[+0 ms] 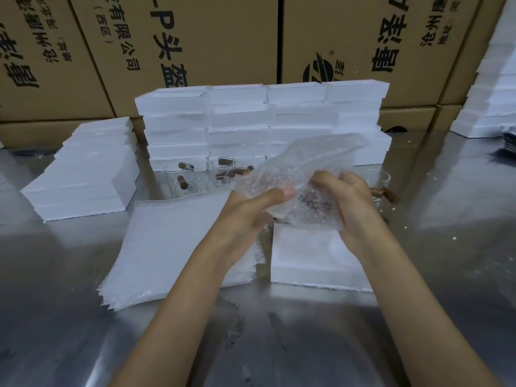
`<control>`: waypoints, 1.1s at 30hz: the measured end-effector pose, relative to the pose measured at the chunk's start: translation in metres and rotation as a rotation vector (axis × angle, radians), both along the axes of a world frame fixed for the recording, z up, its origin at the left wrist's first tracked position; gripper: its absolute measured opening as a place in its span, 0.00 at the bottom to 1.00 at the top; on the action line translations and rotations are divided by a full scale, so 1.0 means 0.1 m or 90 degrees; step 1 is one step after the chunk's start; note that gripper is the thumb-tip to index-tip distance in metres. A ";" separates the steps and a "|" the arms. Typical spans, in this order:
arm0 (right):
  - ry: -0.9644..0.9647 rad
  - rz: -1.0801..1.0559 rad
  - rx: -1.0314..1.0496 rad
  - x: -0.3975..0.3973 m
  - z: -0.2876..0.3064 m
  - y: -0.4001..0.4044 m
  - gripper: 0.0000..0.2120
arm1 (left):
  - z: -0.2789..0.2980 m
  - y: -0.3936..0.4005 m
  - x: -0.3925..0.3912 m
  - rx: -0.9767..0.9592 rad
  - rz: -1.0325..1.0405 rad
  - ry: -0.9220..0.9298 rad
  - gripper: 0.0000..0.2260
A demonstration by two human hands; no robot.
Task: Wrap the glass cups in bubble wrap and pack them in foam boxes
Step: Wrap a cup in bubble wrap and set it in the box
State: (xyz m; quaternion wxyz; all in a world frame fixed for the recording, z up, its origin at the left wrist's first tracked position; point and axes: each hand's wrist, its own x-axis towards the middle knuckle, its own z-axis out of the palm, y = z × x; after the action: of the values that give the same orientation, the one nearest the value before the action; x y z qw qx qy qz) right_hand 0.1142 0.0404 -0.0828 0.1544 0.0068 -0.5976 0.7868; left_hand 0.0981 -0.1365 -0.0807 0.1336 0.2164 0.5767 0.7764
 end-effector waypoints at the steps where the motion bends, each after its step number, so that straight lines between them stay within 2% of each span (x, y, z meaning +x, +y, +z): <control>1: 0.011 -0.021 0.006 0.08 0.01 0.03 0.07 | 0.00 0.01 0.02 -0.022 -0.018 -0.002 0.27; 3: 0.010 -0.074 0.033 0.25 -0.04 0.11 0.15 | 0.03 0.04 0.09 -0.094 -0.039 0.024 0.33; 5: 0.012 -0.112 0.071 0.42 -0.12 0.17 0.28 | 0.06 0.08 0.17 -0.193 -0.045 0.088 0.32; 6: 0.011 -0.118 0.095 0.51 -0.17 0.19 0.30 | 0.06 0.11 0.23 -0.236 -0.049 0.123 0.32; 7: 0.013 -0.122 0.110 0.59 -0.22 0.22 0.25 | 0.04 0.13 0.31 -0.268 -0.060 0.153 0.32; 9: 0.013 -0.130 0.125 0.77 -0.28 0.26 0.05 | -0.04 0.17 0.47 -0.290 -0.091 0.188 0.30; 13: 0.018 -0.163 0.244 1.06 -0.45 0.33 0.12 | -0.33 0.20 0.79 -0.284 -0.079 0.193 0.26; 16: -0.021 -0.189 0.383 1.10 -0.58 0.32 0.15 | -0.53 0.24 0.93 -0.414 0.005 0.269 0.28; 18: -0.021 -0.217 0.465 1.08 -0.63 0.28 0.11 | -0.60 0.26 0.91 -0.503 0.084 0.358 0.27; 20: -0.012 -0.256 0.516 1.05 -0.63 0.24 0.15 | -0.64 0.26 0.85 -0.498 0.125 0.411 0.28; 21: -0.002 -0.284 0.549 1.03 -0.63 0.24 0.17 | -0.65 0.25 0.82 -0.469 0.139 0.401 0.27; 24: 0.091 -0.376 0.669 0.97 -0.61 0.20 0.13 | -0.67 0.22 0.80 -0.353 0.173 0.303 0.08; 25: 0.114 -0.402 0.687 0.97 -0.61 0.16 0.12 | -0.69 0.22 0.80 -0.338 0.189 0.282 0.07; 28: 0.143 -0.412 0.649 1.01 -0.65 0.06 0.11 | -0.71 0.28 0.79 -0.334 0.248 0.257 0.10; 31: 0.181 -0.379 0.600 1.08 -0.67 -0.02 0.24 | -0.69 0.39 0.80 -0.331 0.292 0.233 0.08; 33: 0.224 -0.341 0.647 1.14 -0.66 -0.05 0.19 | -0.69 0.45 0.82 -0.330 0.324 0.237 0.09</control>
State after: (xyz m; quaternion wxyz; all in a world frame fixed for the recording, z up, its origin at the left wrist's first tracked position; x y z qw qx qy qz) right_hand 0.2279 0.0351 -0.1490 0.4214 0.0594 -0.8453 0.3230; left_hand 0.1799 -0.0919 -0.1492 -0.1189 0.1628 0.8027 0.5613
